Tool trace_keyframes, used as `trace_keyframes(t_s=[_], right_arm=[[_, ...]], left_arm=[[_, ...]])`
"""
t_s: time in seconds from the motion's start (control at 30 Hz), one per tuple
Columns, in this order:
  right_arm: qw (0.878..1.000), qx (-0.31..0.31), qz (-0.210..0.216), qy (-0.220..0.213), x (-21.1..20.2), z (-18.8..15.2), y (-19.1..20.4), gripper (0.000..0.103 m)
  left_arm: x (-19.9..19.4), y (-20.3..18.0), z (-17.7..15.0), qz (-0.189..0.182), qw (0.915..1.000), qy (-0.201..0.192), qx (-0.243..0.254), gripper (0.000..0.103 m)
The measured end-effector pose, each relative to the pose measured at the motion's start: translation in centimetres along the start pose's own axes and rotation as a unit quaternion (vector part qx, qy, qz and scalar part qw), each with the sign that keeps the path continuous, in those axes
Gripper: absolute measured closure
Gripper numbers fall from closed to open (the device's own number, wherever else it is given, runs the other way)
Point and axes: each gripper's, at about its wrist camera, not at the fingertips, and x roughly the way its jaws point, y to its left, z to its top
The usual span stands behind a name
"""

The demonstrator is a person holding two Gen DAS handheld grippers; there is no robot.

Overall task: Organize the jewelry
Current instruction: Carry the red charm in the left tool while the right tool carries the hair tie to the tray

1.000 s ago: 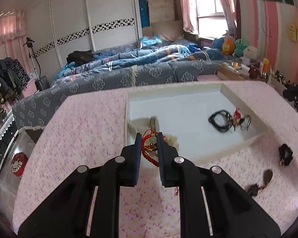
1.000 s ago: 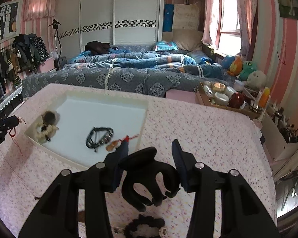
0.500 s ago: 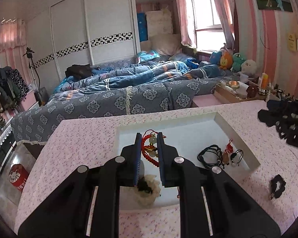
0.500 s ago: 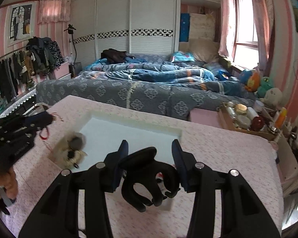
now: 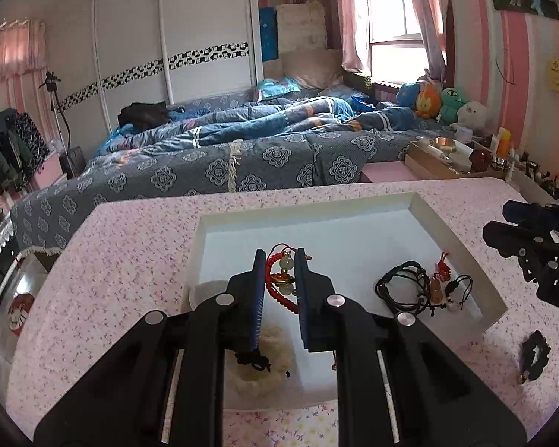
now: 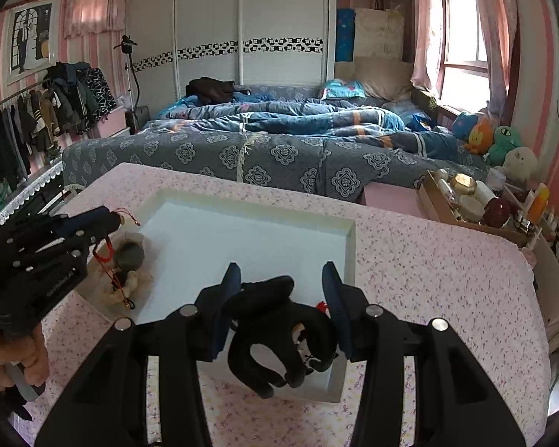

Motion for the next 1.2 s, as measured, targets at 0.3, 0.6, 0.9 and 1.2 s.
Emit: trace_keyframes(t_s=[0.3, 0.6, 0.9, 1.2], right_arm=[[1.000, 0.007, 0.006, 0.016, 1.7, -0.3, -0.3, 0.057], [0.999, 0.005, 0.013, 0.051, 4.6, -1.8, 0.2, 0.057], [0.998, 0.007, 0.009, 0.066, 6.0, -2.8, 0.4, 0.057], [0.997, 0.001, 0.009, 0.075, 6.5, -3.6, 1.1, 0.057]], left_arm=[[0.8, 1.2, -0.1, -0.007, 0.9998, 0.001, -0.017, 0.089], [2.7, -0.4, -1.7, -0.023, 0.9994, 0.027, 0.004, 0.089], [4.3, -1.5, -3.2, -0.019, 0.9986, 0.048, 0.016, 0.089], [5.0, -2.1, -3.6, -0.018, 0.9980, 0.059, 0.016, 0.089]])
